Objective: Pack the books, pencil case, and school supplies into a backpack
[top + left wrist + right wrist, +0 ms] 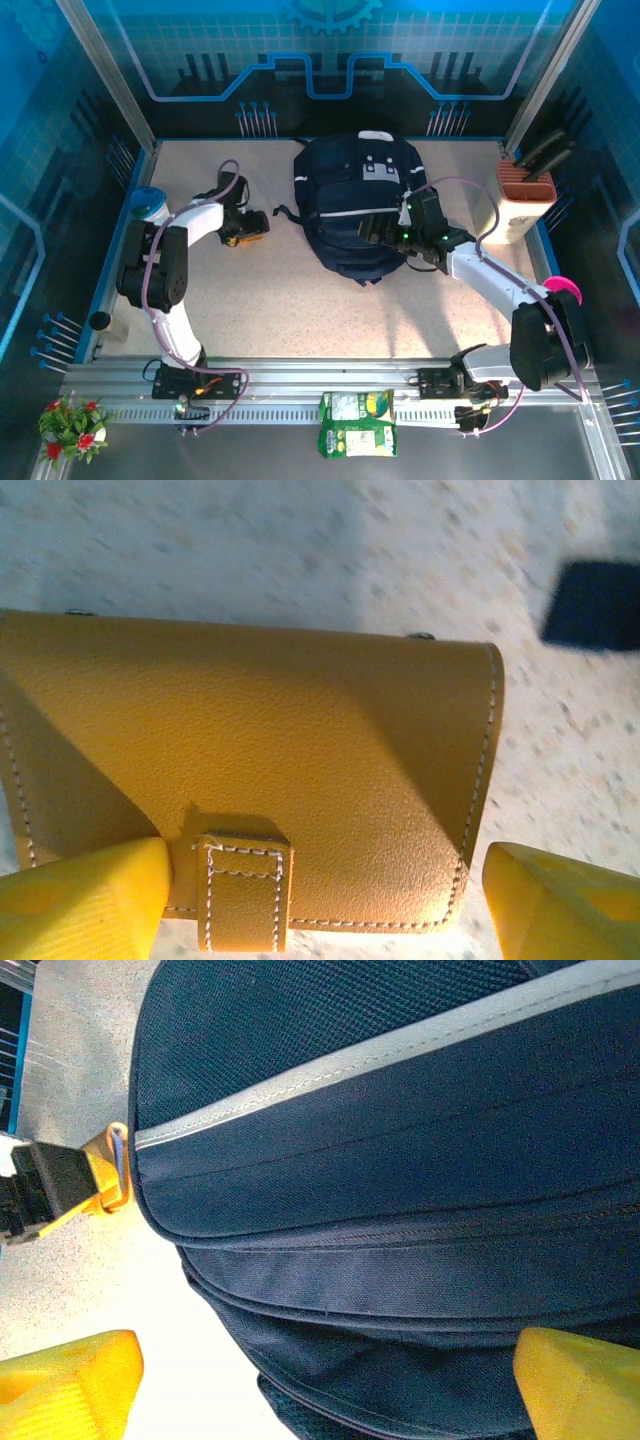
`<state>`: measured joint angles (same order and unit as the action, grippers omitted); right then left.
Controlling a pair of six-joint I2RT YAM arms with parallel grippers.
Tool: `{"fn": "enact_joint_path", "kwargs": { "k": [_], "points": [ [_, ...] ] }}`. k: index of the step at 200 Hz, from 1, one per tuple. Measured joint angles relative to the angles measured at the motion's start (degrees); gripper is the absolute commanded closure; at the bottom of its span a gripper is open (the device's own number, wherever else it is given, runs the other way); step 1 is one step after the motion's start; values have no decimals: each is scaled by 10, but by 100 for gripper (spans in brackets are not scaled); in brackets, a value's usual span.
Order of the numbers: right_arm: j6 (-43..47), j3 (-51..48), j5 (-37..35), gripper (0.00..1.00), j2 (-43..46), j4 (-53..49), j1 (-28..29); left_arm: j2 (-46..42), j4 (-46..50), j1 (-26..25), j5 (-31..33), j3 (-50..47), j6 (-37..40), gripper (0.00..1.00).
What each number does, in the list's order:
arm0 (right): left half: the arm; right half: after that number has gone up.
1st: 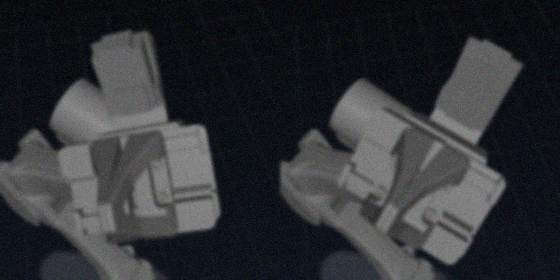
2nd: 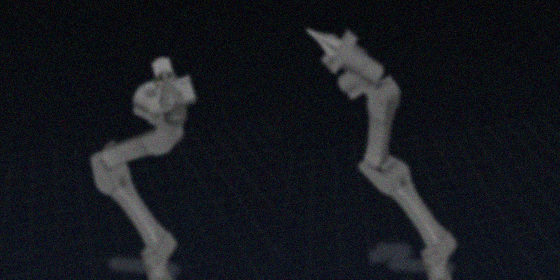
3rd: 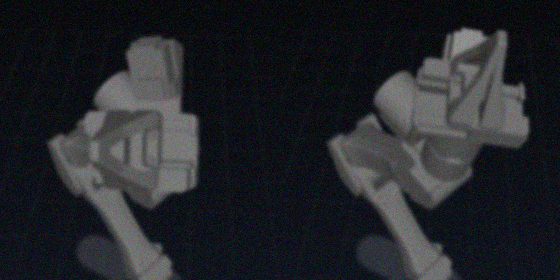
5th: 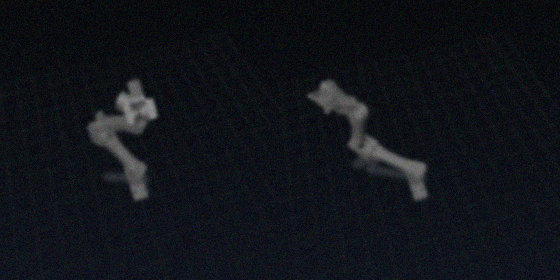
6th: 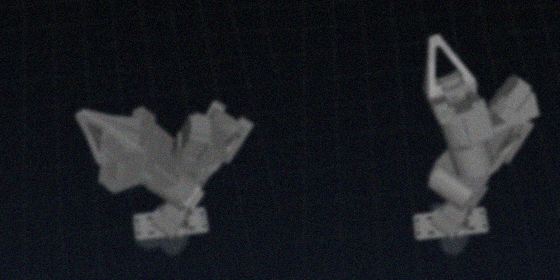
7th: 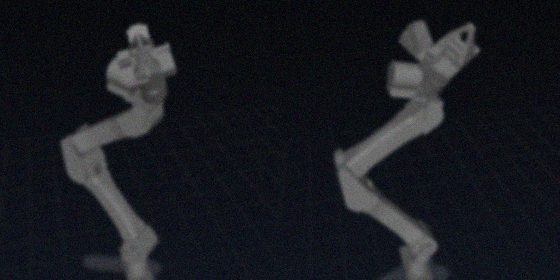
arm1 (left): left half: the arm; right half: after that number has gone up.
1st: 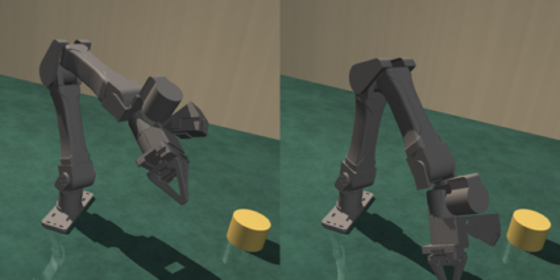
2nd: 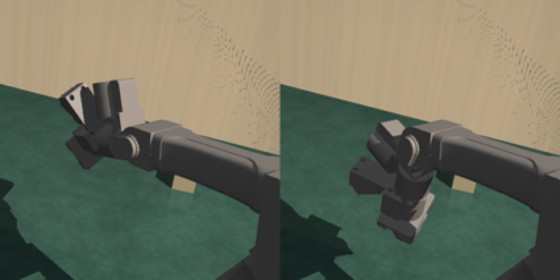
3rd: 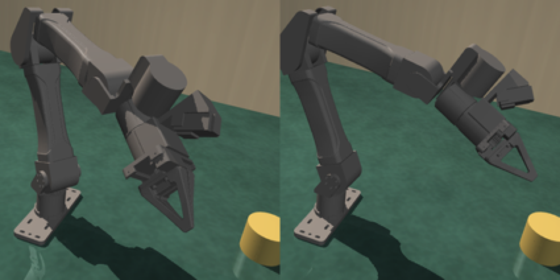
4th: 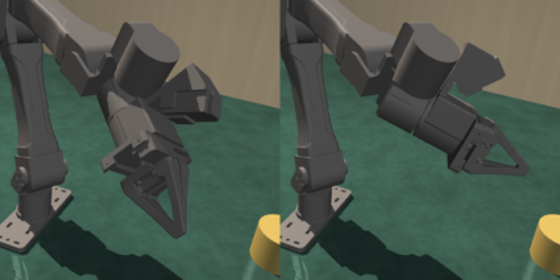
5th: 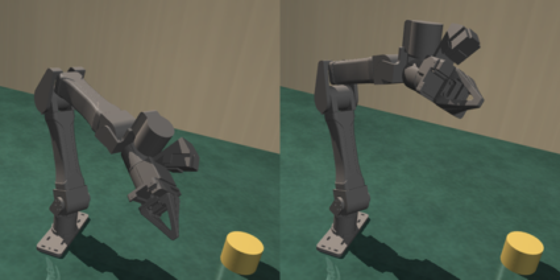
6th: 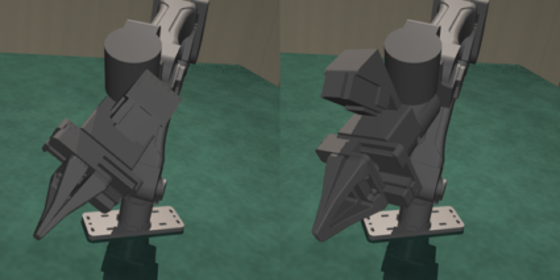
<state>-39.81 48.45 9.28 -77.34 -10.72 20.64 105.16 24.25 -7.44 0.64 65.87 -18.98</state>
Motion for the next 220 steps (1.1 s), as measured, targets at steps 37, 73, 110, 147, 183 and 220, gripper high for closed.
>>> {"fn": "enact_joint_path", "kwargs": {
  "k": [37,73,110,147,183,220],
  "points": [
    [0,8,2,5,-12,-2,8,-45,14,-51,-20,-50,-5,19],
    [14,53,2,8,-46,-7,39,-124,34,-104,-74,-129,-20,19],
    [43,120,4,12,-106,-14,92,-220,87,-107,-97,-164,-41,18],
    [81,208,13,18,-196,-33,159,-305,77,-99,-69,-191,-116,26],
    [108,293,28,31,-300,-55,213,-352,49,-90,-47,-287,-226,42],
    [130,361,52,43,-391,-90,245,-380,9,-89,-43,-346,-311,54]
  ]
}}
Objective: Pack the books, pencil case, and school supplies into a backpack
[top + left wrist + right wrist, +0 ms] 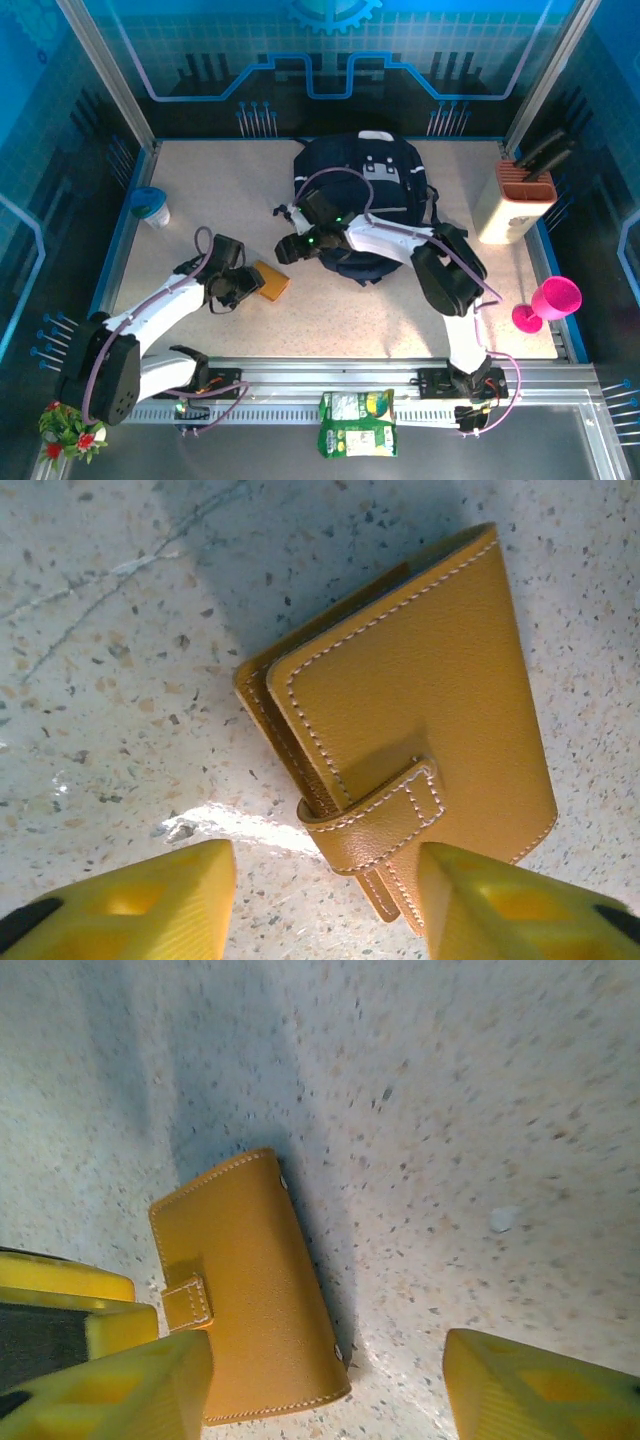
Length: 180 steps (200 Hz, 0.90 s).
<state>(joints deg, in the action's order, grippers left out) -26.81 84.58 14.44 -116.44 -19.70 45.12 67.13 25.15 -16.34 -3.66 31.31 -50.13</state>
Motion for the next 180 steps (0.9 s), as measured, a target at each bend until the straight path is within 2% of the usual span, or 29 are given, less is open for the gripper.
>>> {"fn": "enact_joint_path", "kwargs": {
  "k": [65,104,146,165,180],
  "points": [
    [13,61,39,53,-82,-52,19,29,-53,1,0,-7,-40,69],
    [14,79,64,54,-103,-62,18,51,-64,1,0,-8,-40,79],
    [14,85,104,54,-106,-63,20,66,-84,1,-1,-11,-39,84],
    [15,85,120,59,-111,-63,20,70,-94,3,-1,-11,-39,85],
    [14,85,129,68,-114,-63,20,71,-96,3,-1,-11,-39,85]
  ]
}}
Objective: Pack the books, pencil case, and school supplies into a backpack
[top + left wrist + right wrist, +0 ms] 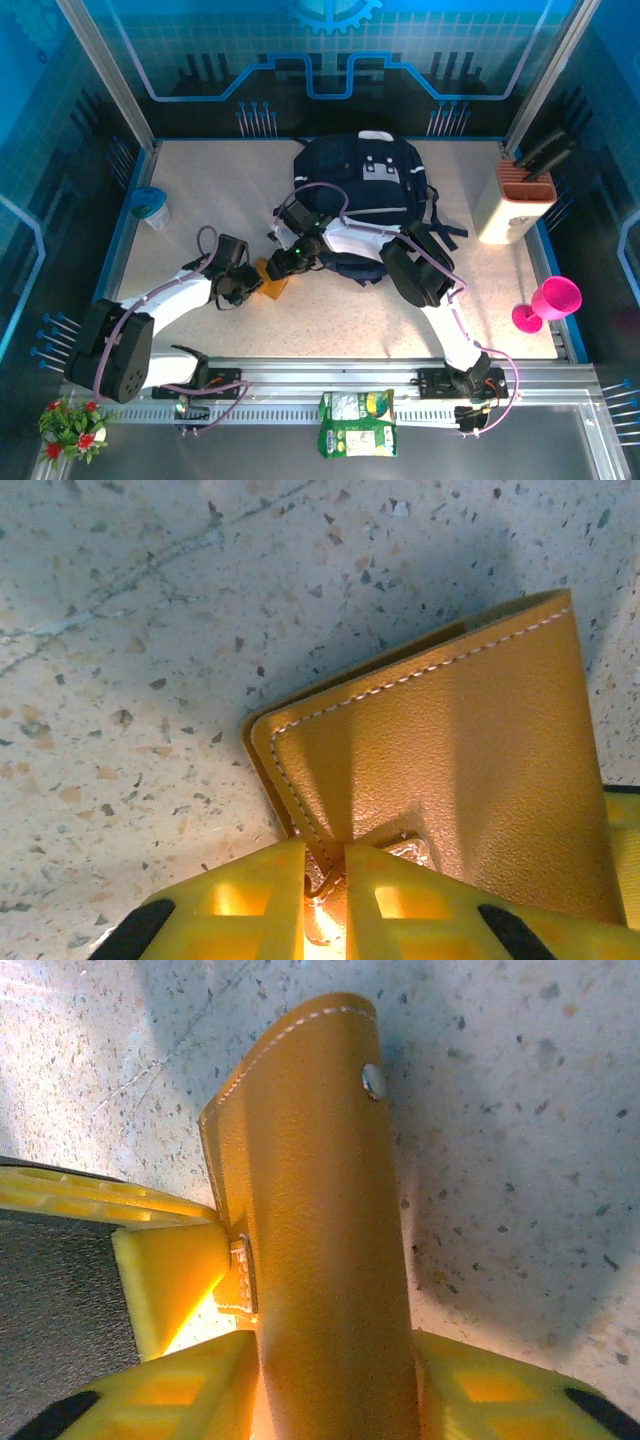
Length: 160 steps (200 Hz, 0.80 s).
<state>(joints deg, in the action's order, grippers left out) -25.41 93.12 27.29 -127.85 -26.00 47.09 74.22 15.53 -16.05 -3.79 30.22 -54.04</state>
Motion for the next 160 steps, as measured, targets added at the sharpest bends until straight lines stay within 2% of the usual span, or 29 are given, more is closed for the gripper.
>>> {"fn": "enact_joint_path", "kwargs": {
  "k": [15,30,56,79,110,160],
  "points": [
    [-4,0,2,78,0,-1,0,0,0,0,0,0,2,83],
    [-5,1,4,82,1,1,0,-3,7,0,3,3,7,77],
    [-10,-33,-5,86,40,20,-3,-24,52,0,21,30,35,58],
    [-18,-103,-27,87,130,39,-20,-49,85,0,30,82,87,42],
    [-31,-199,-59,88,283,81,-82,-48,104,-14,31,168,152,30],
    [-43,-324,-157,88,493,99,-201,57,125,-100,40,316,265,11]
  ]
}}
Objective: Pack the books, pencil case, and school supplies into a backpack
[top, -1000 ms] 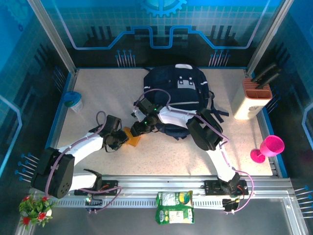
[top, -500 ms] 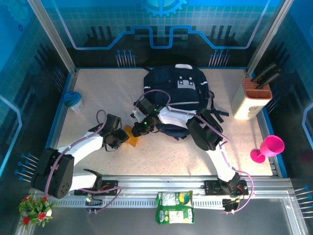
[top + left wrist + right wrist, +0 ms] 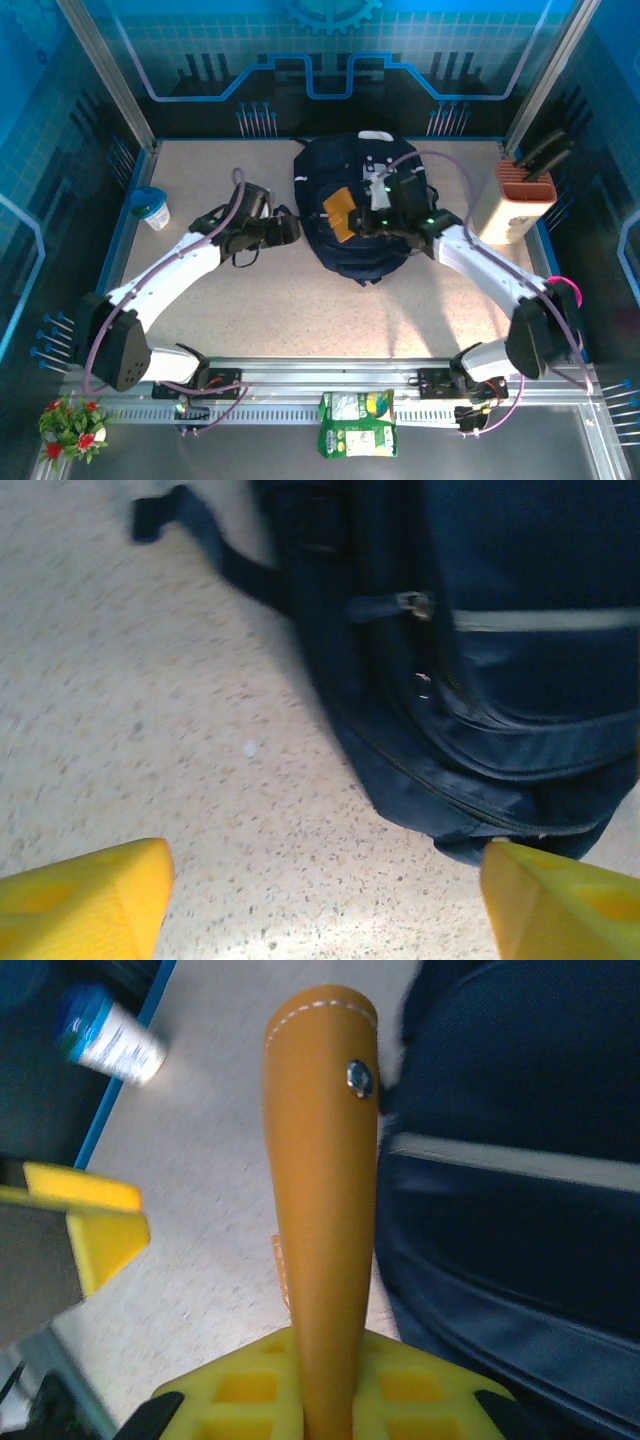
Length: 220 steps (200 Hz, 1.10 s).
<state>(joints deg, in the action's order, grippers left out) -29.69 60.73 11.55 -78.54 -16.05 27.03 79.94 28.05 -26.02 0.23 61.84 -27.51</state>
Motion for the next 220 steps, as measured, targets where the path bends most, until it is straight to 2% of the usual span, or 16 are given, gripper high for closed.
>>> {"fn": "enact_joint_path", "kwargs": {
  "k": [13,39,76,98,169,198,220],
  "points": [
    [-3,-27,-23,88,45,-5,-28,41,5,-31,5,44,37,5],
    [-12,-70,-59,88,123,-21,-86,125,22,-92,10,138,115,4],
    [-23,-108,-73,88,194,-43,-155,241,68,-165,21,275,257,11],
    [-29,-130,-70,88,212,-53,-181,299,97,-192,45,339,325,17],
    [-41,-160,-53,88,235,-73,-219,453,203,-193,92,529,446,26],
    [-45,-161,-49,88,235,-75,-223,513,245,-193,120,595,474,43],
    [-49,-161,-47,88,235,-75,-226,537,266,-191,141,629,462,53]
  ]
}}
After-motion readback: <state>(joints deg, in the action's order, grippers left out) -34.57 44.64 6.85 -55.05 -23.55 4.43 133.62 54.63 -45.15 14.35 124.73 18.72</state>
